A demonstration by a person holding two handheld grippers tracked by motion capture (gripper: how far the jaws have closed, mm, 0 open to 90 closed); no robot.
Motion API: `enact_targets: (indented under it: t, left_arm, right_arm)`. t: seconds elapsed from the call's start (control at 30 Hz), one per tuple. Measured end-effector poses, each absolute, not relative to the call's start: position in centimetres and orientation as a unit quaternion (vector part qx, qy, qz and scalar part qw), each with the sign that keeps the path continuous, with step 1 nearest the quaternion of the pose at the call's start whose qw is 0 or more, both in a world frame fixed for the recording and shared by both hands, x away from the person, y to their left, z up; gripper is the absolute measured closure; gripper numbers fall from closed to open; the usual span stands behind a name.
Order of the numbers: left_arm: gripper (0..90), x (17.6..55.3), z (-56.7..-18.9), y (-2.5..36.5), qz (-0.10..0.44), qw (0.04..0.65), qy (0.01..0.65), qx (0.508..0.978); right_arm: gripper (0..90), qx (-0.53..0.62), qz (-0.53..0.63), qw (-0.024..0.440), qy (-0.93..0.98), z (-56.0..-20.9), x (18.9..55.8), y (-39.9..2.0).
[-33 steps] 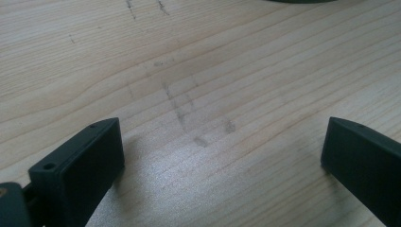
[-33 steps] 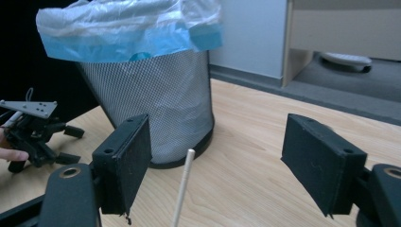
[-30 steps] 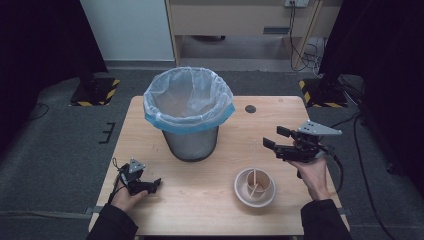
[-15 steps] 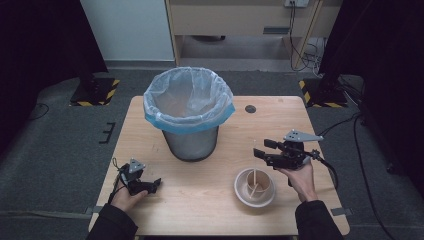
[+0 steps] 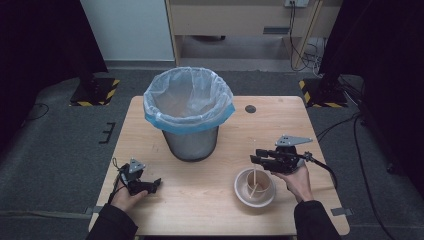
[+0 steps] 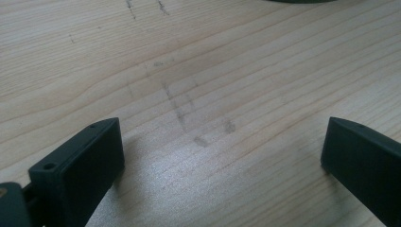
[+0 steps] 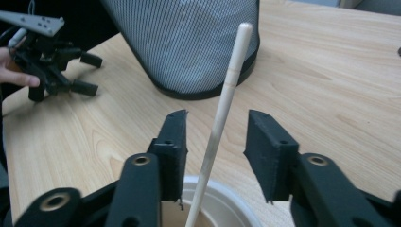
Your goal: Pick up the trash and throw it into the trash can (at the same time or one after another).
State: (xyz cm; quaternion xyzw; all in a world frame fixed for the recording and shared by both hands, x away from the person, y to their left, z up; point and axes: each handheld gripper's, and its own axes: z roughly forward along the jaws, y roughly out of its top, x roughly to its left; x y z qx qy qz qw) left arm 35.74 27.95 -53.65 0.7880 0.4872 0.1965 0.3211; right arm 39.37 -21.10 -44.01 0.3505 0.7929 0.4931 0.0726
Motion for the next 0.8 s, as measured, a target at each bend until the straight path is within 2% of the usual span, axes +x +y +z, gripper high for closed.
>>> enact_targets:
  t: [0.1, 0.33, 0.37, 0.8]
  left_arm:
    - [0.0, 35.7, -53.7, 28.0, 0.197, 0.321, 0.487, 0.788]
    - [0.0, 35.7, -53.7, 28.0, 0.196, 0.321, 0.487, 0.788]
    - [0.0, 35.7, -53.7, 28.0, 0.197, 0.321, 0.487, 0.788]
    - [0.0, 35.7, -53.7, 28.0, 0.196, 0.321, 0.487, 0.788]
  right_arm:
    - [69.3, 0.348, 0.488, 0.064, 0.797, -44.1, 39.4, -21.0]
    - [78.1, 0.349, 0.484, 0.054, 0.801, -44.2, 39.4, -20.9]
    - [81.7, 0.349, 0.485, 0.050, 0.800, -44.1, 39.4, -21.0]
    - [85.0, 0.355, 0.514, 0.044, 0.780, -42.8, 39.4, -22.2]
